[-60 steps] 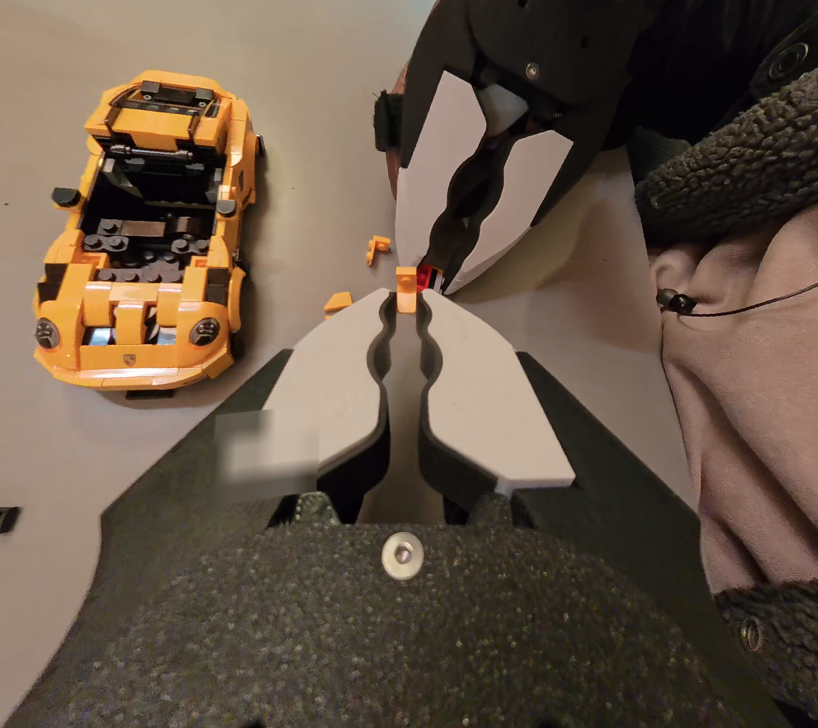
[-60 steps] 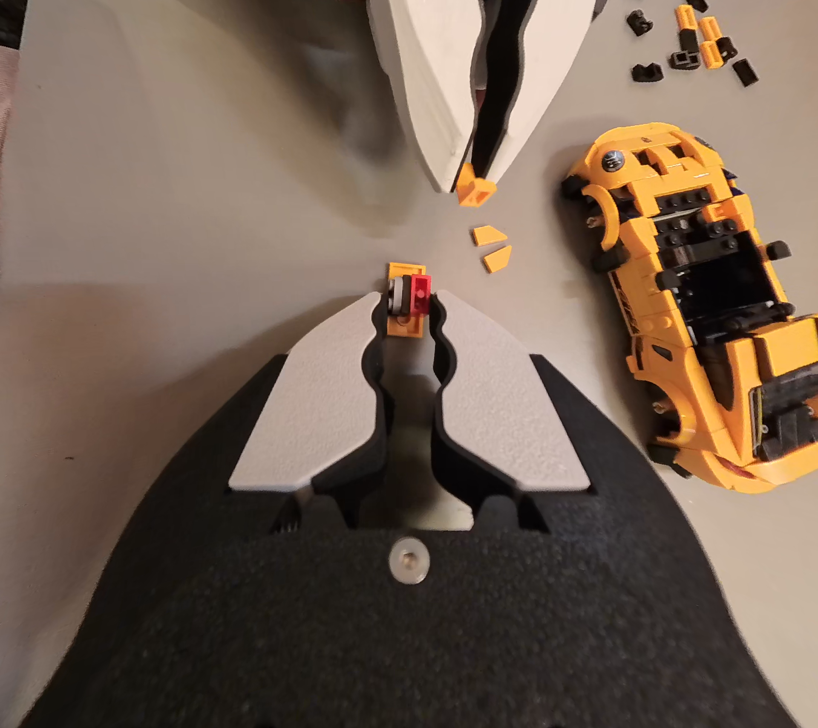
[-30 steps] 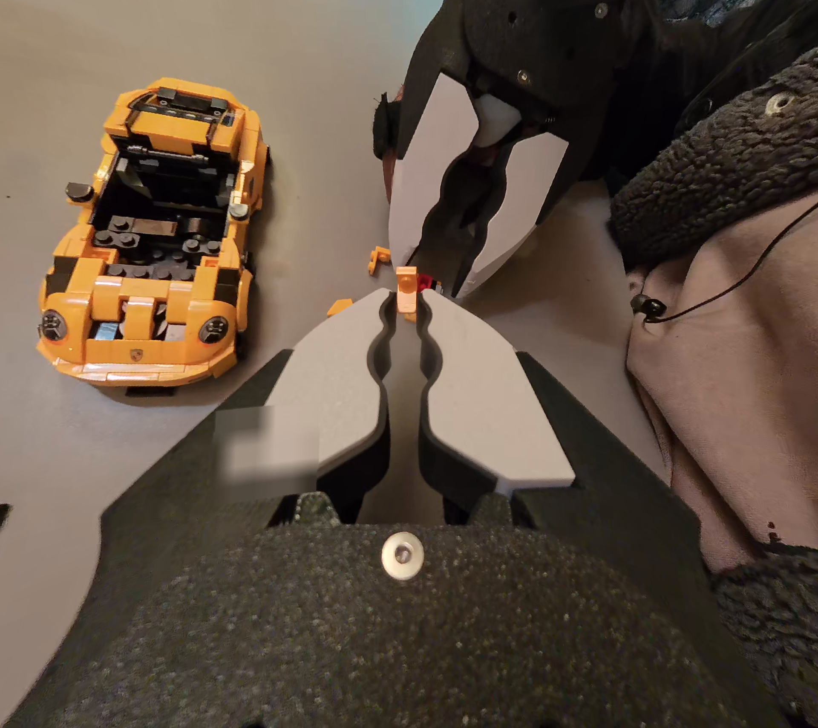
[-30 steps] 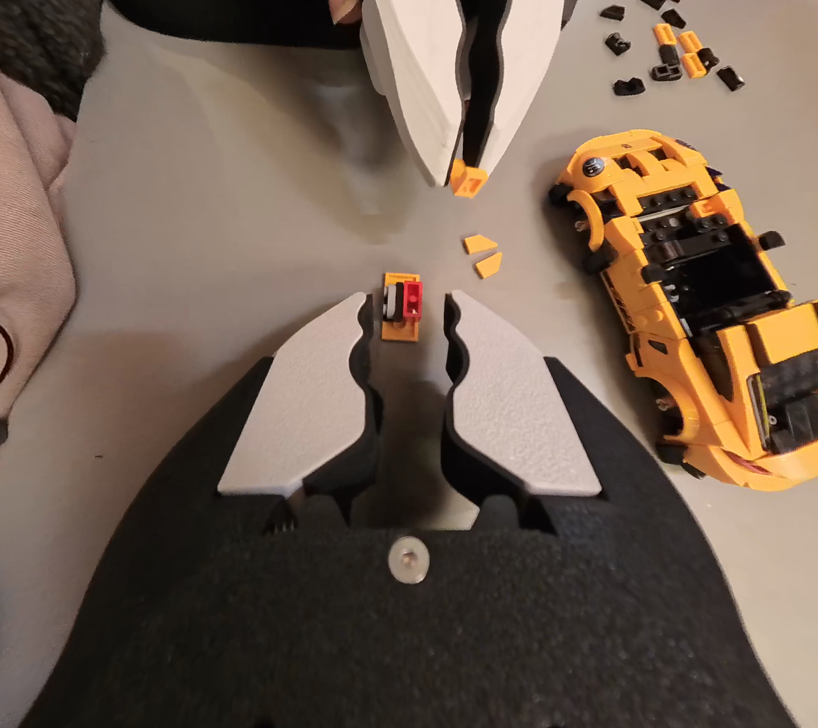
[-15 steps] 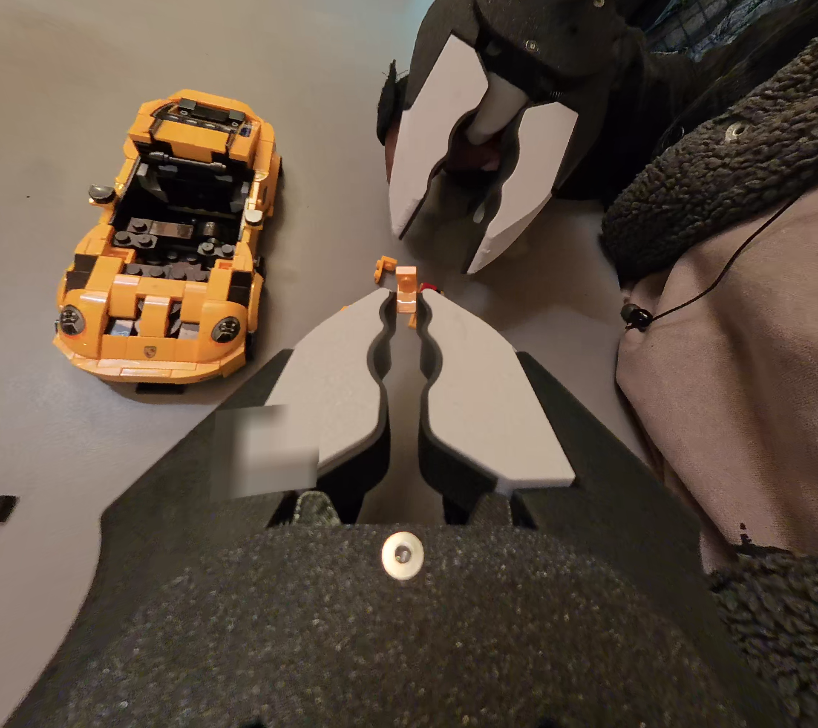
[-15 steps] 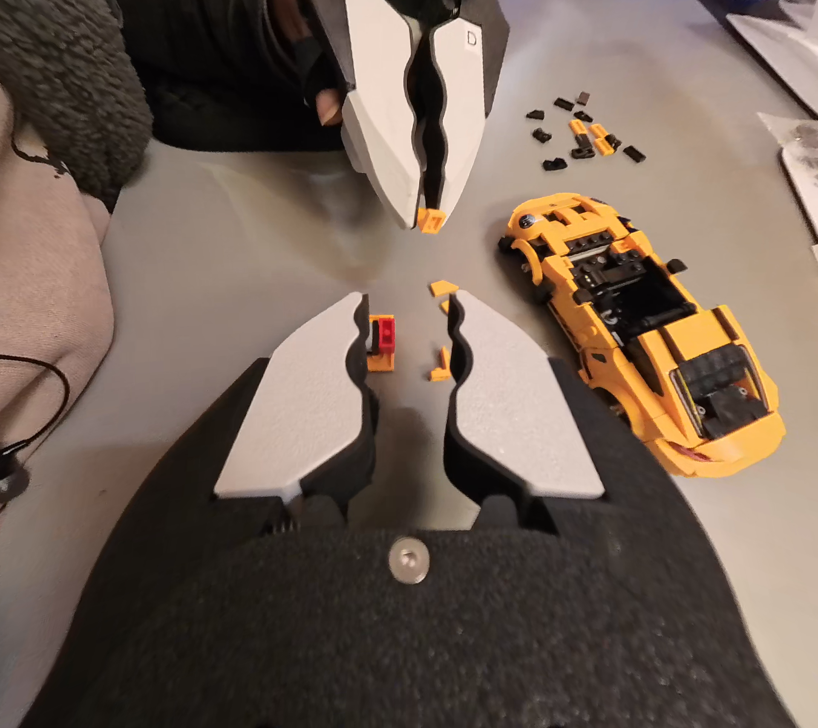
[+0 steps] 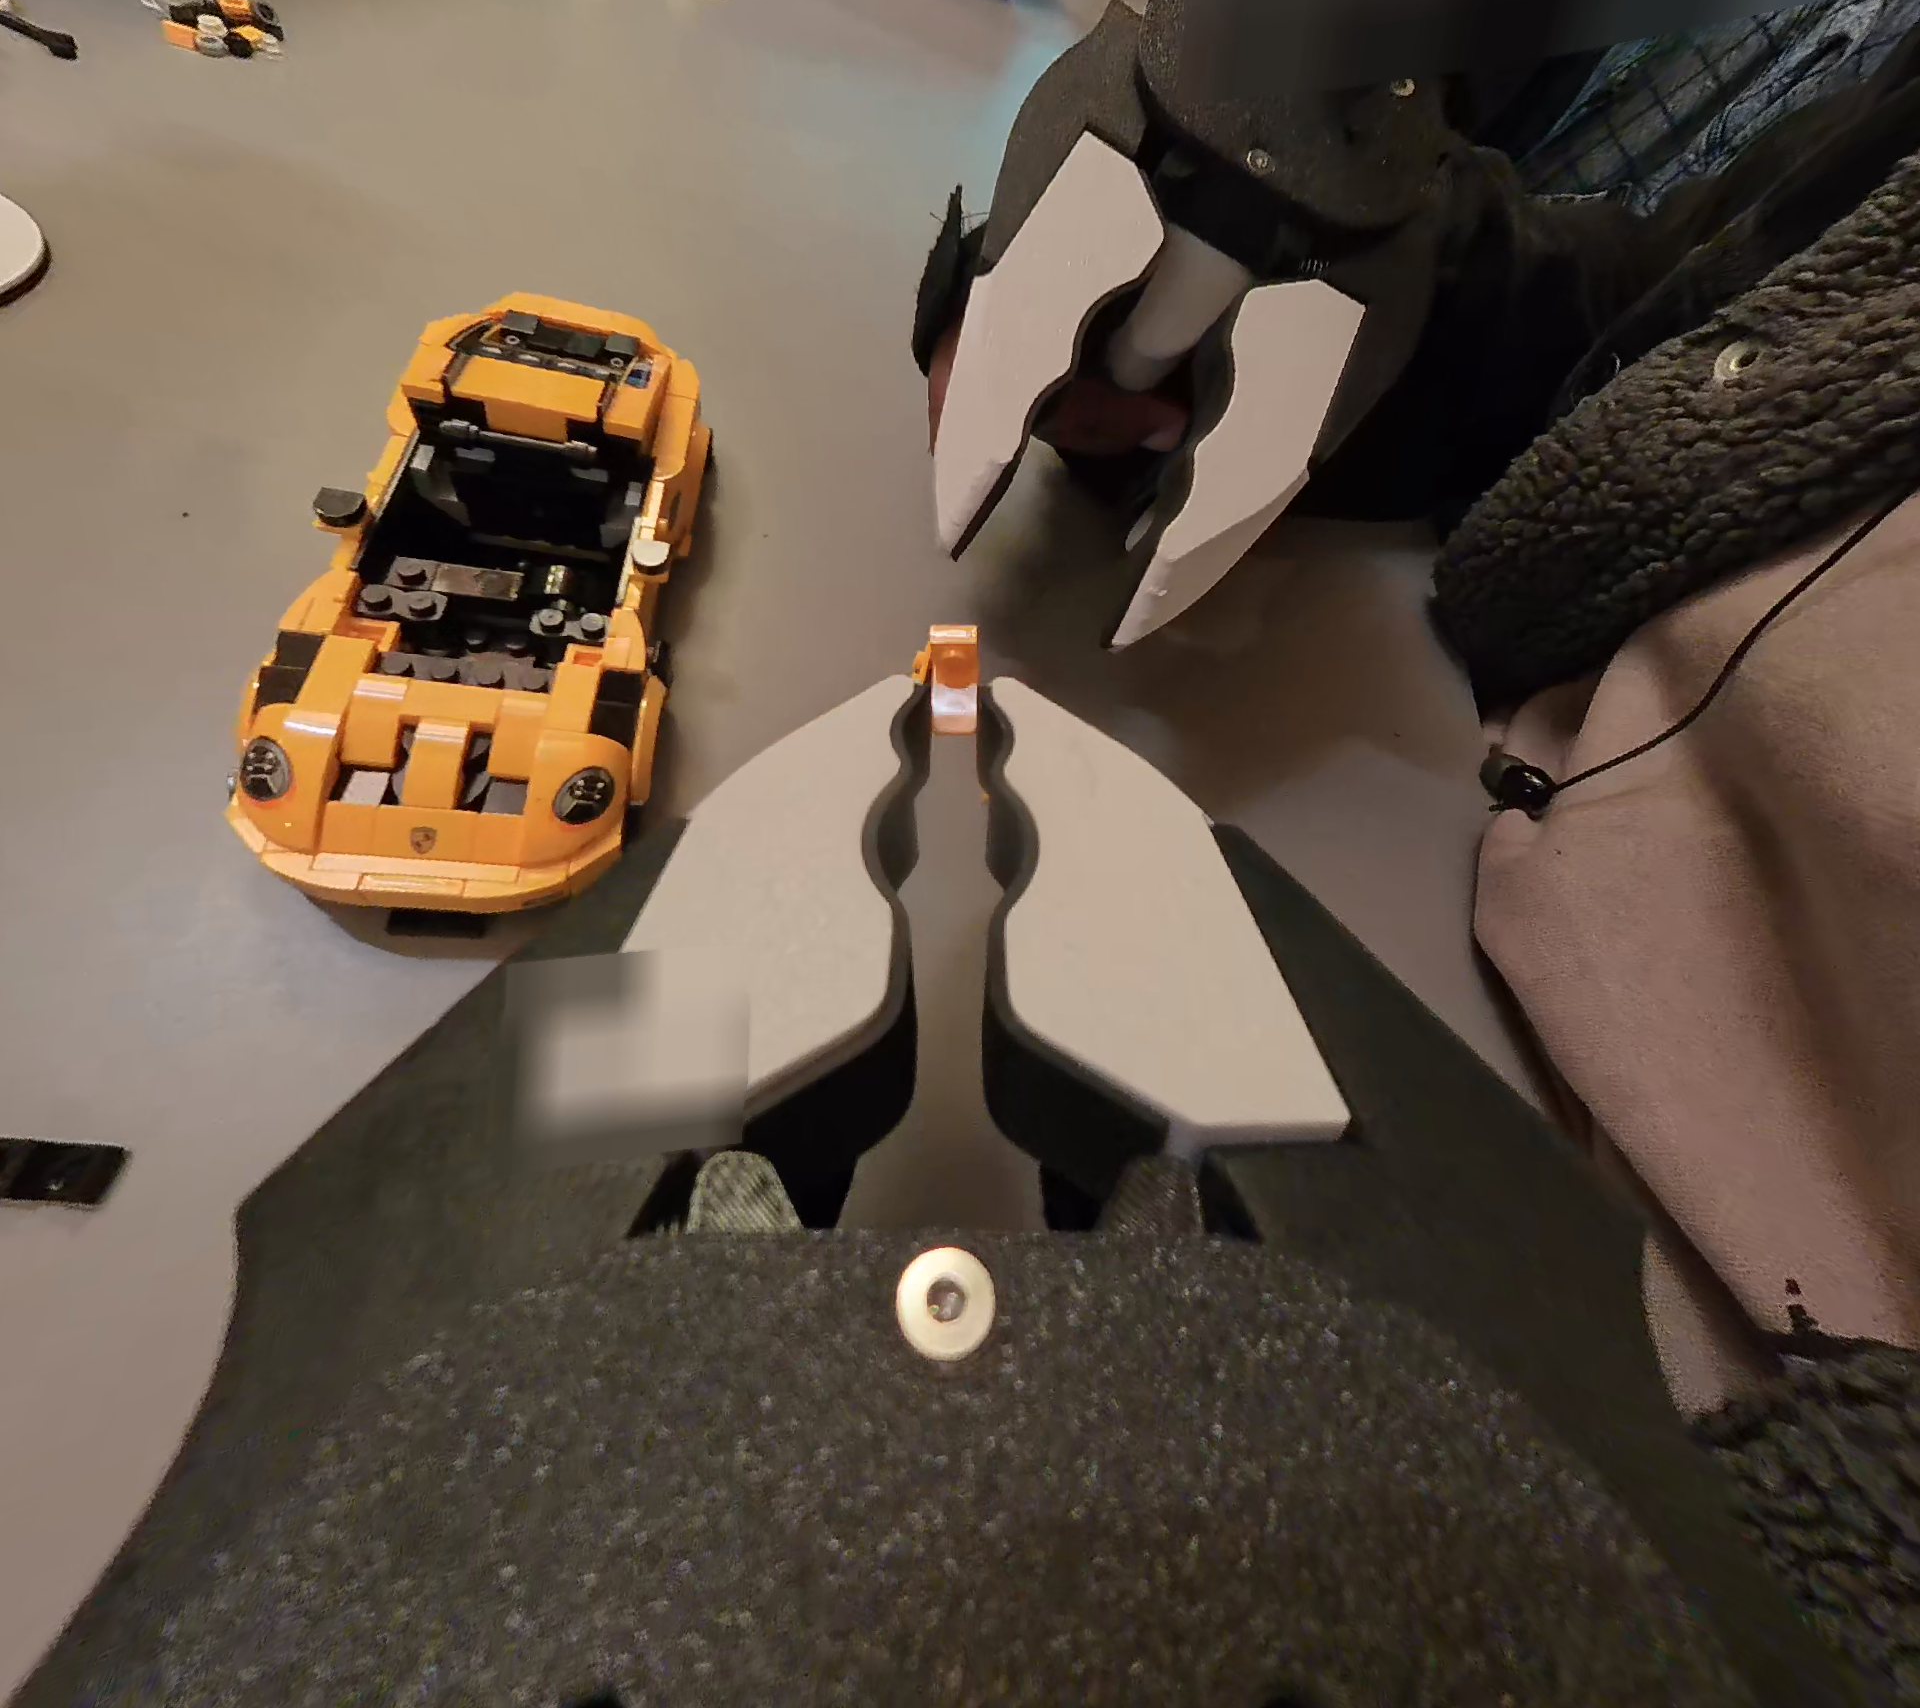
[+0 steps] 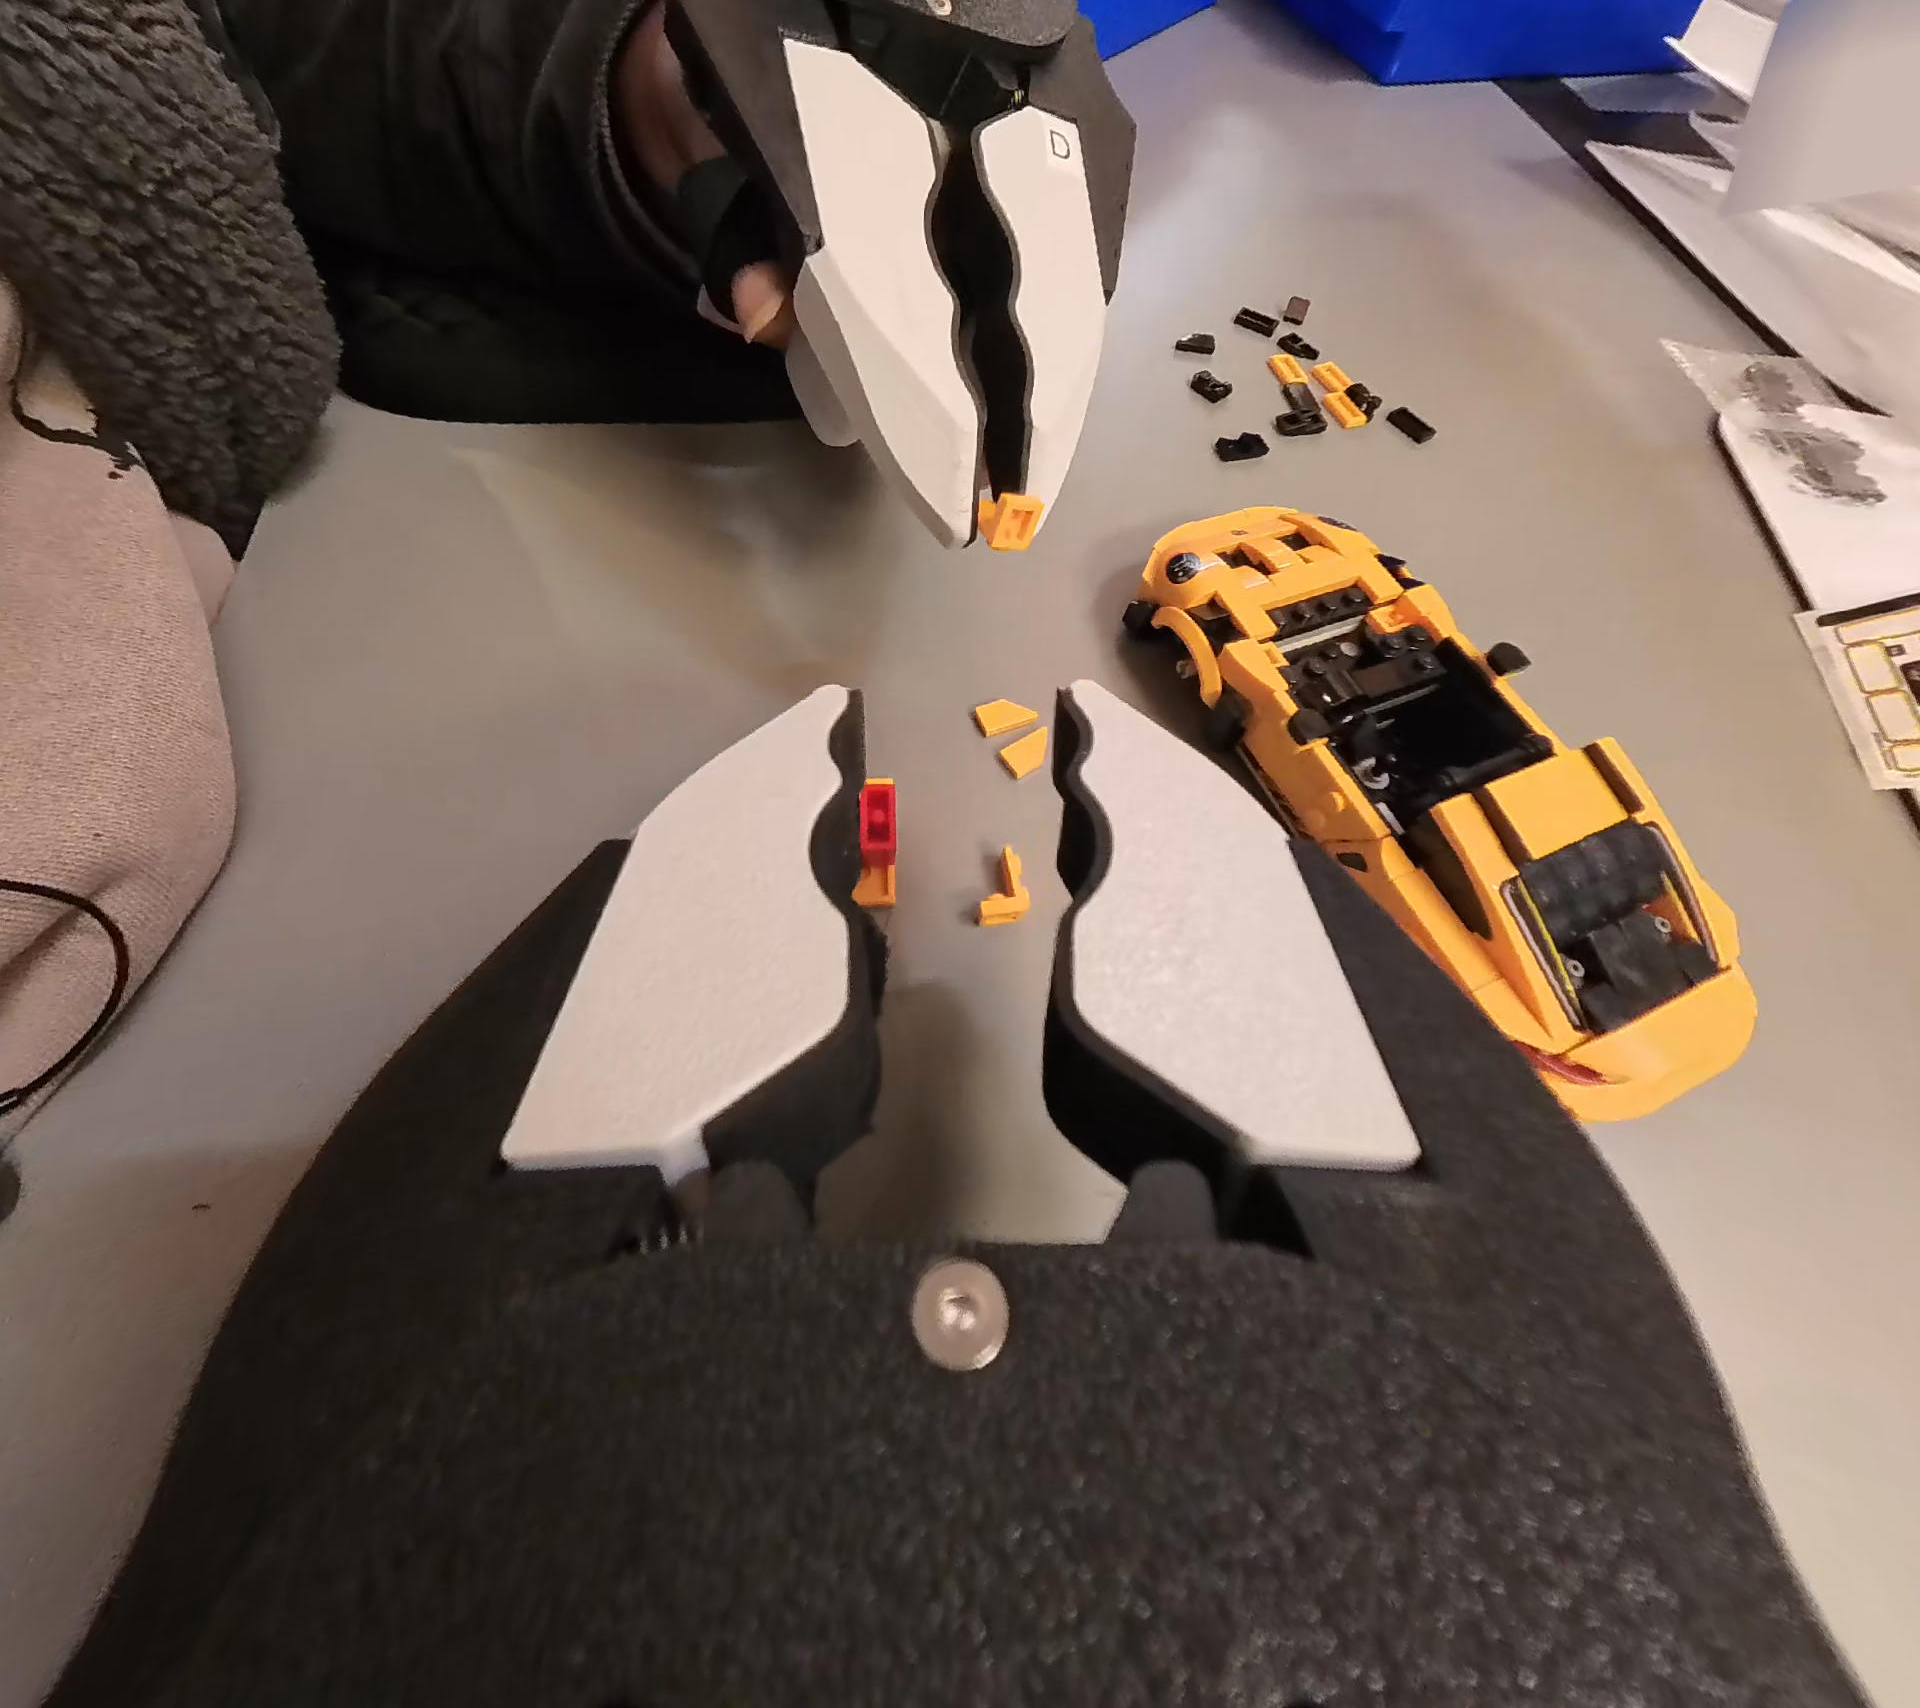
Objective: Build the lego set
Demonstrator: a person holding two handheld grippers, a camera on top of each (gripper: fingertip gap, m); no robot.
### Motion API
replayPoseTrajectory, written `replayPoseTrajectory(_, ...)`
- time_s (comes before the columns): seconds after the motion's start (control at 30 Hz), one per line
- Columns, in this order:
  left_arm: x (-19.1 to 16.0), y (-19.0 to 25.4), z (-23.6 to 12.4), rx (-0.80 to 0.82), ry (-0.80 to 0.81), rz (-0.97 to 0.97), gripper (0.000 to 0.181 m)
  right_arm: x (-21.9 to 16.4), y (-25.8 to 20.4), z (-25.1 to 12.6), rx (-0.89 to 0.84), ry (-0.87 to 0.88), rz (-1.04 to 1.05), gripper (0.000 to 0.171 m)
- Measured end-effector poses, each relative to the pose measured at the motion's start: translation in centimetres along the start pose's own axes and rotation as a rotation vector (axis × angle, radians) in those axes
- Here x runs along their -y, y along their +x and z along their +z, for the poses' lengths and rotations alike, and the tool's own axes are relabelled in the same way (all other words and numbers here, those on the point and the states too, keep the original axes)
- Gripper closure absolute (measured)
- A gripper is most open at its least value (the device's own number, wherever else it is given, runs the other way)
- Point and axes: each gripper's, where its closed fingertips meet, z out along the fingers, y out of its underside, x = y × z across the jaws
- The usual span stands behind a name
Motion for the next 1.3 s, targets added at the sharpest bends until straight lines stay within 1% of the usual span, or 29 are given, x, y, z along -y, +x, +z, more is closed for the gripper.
replayPoseTrajectory(0.17,-0.4,0.0,0.3,0.024,-0.031,0.037,0.174,0.0,0.0,0.0,-0.01,-0.005,-0.01,0.137)
replayPoseTrajectory(0.3,-1.0,-0.1,0.6,0.07,-0.078,0.116,0.174,-0.3,-0.1,0.0,-0.005,-0.025,-0.02,0.138)
replayPoseTrajectory(0.4,-1.6,-1.0,0.7,0.156,-0.124,0.208,0.174,-1.5,-1.1,0.3,0.057,-0.115,-0.037,0.139)
replayPoseTrajectory(0.5,-1.9,-1.9,0.6,0.234,-0.157,0.31,0.174,-3.2,-2.2,0.8,0.131,-0.263,-0.061,0.137)
replayPoseTrajectory(0.6,-2.2,-1.7,0.8,0.228,-0.179,0.351,0.174,-4.5,-2.9,1.4,0.176,-0.383,-0.112,0.138)
replayPoseTrajectory(0.67,-2.1,-1.6,0.7,0.224,-0.171,0.362,0.174,-5.0,-3.0,1.7,0.196,-0.438,-0.138,0.148)
replayPoseTrajectory(0.7,-2.1,-1.5,0.7,0.221,-0.167,0.362,0.174,-4.9,-3.2,1.9,0.209,-0.439,-0.139,0.154)
replayPoseTrajectory(0.77,-2.0,-1.5,0.6,0.217,-0.162,0.36,0.174,-5.1,-3.0,1.6,0.208,-0.457,-0.135,0.154)
replayPoseTrajectory(0.9,-2.1,-1.3,0.7,0.207,-0.164,0.361,0.173,-6.0,-2.2,0.1,0.188,-0.515,-0.146,0.154)
replayPoseTrajectory(1.0,-2.3,-1.2,0.7,0.198,-0.174,0.366,0.173,-6.1,-2.0,-0.1,0.175,-0.521,-0.133,0.152)
replayPoseTrajectory(1.07,-2.3,-1.2,0.8,0.192,-0.175,0.364,0.173,-6.1,-1.8,-0.4,0.166,-0.53,-0.13,0.141)
replayPoseTrajectory(1.1,-2.3,-1.2,0.7,0.189,-0.173,0.36,0.173,-5.8,-1.5,-0.6,0.157,-0.518,-0.125,0.139)
replayPoseTrajectory(1.2,-2.3,-1.2,0.7,0.171,-0.172,0.331,0.173,-3.7,0.1,-1.9,0.09,-0.407,-0.074,0.139)
replayPoseTrajectory(1.23,-2.6,-1.1,0.8,0.155,-0.188,0.323,0.173,-3.1,0.9,-2.3,0.055,-0.372,-0.062,0.139)
replayPoseTrajectory(1.3,-3.9,-0.8,1.3,0.117,-0.272,0.325,0.173,-2.5,2.4,-3.0,-0.014,-0.333,-0.054,0.139)
